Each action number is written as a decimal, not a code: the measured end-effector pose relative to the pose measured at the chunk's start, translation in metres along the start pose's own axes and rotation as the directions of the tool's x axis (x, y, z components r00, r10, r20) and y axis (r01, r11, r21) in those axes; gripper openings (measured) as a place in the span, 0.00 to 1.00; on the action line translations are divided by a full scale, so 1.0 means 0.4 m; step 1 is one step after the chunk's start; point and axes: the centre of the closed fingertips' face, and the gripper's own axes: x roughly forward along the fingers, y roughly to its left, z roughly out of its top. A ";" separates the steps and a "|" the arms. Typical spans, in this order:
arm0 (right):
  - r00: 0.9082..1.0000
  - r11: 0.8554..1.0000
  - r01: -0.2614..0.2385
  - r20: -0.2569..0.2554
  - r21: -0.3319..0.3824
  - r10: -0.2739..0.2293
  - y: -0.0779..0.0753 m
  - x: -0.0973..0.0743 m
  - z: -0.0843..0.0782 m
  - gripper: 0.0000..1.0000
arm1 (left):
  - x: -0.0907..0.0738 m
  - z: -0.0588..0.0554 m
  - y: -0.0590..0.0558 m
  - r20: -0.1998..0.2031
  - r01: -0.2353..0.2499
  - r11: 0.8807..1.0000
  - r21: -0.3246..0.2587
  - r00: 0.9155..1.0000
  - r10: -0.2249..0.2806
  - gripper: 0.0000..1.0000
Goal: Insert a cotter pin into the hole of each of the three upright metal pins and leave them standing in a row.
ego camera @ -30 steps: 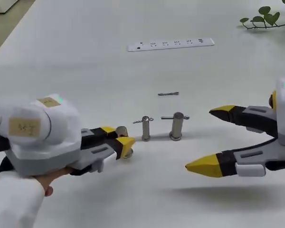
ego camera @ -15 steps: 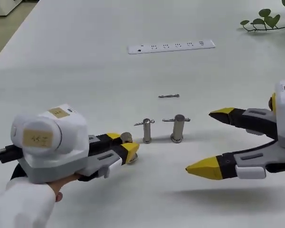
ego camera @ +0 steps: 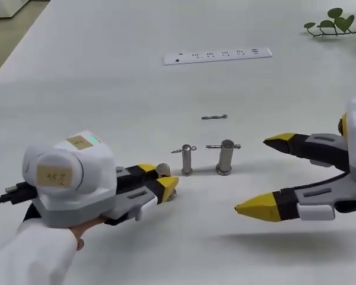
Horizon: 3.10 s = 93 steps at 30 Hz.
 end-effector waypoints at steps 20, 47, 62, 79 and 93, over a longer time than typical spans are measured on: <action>1.000 1.000 0.013 0.012 -0.013 -0.013 -0.008 -0.009 0.020 0.91 | -0.004 0.007 -0.011 0.001 0.008 0.999 0.047 1.000 -0.008 0.32; 0.999 0.998 0.038 -0.017 -0.044 -0.039 -0.047 -0.035 0.032 0.91 | -0.047 0.014 -0.045 0.007 0.084 0.996 -0.015 0.996 -0.084 0.99; 0.993 0.970 0.000 -0.115 -0.243 -0.028 -0.158 -0.061 0.144 0.85 | -0.052 0.013 -0.056 0.006 0.104 0.994 -0.031 0.995 -0.104 0.99; 0.954 0.923 -0.126 -0.301 -0.364 0.011 -0.229 0.021 0.163 0.66 | -0.066 0.010 -0.043 -0.010 0.079 0.996 -0.045 0.997 -0.079 0.99; 0.883 0.873 -0.215 -0.468 -0.437 -0.017 -0.287 0.100 0.124 0.54 | -0.074 0.030 -0.035 0.020 0.067 0.996 -0.057 0.998 -0.066 0.99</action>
